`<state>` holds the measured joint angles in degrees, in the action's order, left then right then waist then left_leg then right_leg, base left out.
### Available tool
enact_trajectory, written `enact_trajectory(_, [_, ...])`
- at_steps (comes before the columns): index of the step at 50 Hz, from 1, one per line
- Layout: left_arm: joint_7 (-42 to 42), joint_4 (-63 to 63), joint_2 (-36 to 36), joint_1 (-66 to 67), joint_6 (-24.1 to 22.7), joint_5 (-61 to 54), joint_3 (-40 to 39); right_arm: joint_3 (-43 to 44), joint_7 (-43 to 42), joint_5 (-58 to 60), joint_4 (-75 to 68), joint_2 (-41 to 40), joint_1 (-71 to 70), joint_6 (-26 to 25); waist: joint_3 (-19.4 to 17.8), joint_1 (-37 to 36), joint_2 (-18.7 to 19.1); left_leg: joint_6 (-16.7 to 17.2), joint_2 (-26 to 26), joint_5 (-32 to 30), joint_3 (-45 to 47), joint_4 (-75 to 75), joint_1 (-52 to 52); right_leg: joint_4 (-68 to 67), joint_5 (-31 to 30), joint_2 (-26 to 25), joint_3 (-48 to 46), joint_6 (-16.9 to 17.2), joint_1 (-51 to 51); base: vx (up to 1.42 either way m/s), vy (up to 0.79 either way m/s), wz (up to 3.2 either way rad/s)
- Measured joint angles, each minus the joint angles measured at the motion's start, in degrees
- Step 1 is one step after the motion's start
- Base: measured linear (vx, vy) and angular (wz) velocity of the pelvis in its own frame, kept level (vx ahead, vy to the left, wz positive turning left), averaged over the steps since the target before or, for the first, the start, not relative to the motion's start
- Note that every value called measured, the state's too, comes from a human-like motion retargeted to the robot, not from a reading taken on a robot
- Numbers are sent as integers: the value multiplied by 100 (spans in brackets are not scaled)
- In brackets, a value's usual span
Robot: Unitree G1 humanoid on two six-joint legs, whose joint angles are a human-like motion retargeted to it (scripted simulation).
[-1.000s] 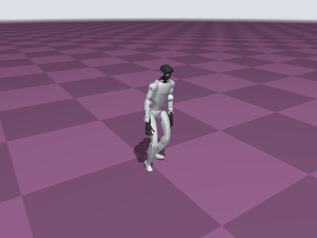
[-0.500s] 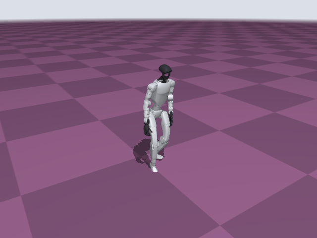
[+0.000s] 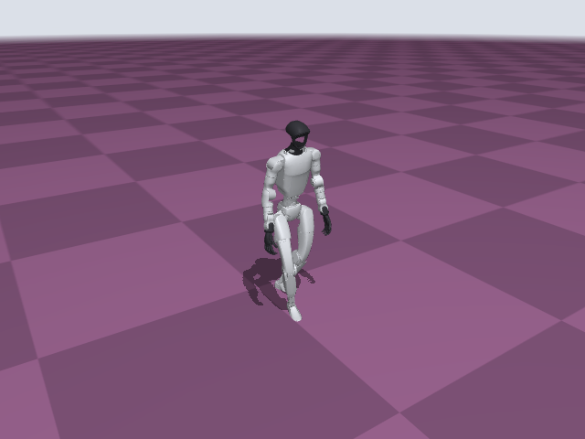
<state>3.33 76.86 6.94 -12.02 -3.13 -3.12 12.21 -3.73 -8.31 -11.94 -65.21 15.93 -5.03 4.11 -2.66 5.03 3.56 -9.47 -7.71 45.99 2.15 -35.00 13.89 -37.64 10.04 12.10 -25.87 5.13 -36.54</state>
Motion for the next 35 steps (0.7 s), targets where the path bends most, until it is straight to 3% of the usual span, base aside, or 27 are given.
enact_trajectory(15, [156, 16, -9, -219, 114, -132, -400, 338, -75, -271, -271, 20, -20, -93, 38, 83, 304, 325, 226, 56, 14, -149, -438, 538, 724, -491, -81, -294, 636, 15, -5, -17])
enact_trajectory(35, [50, 149, -142, -507, 195, -202, -532, 713, 57, -563, -671, 74, -55, -222, -211, 150, 929, 707, 858, -100, 59, -1242, -565, 1213, 847, -1397, -2, -407, 1425, 8, -3, -22])
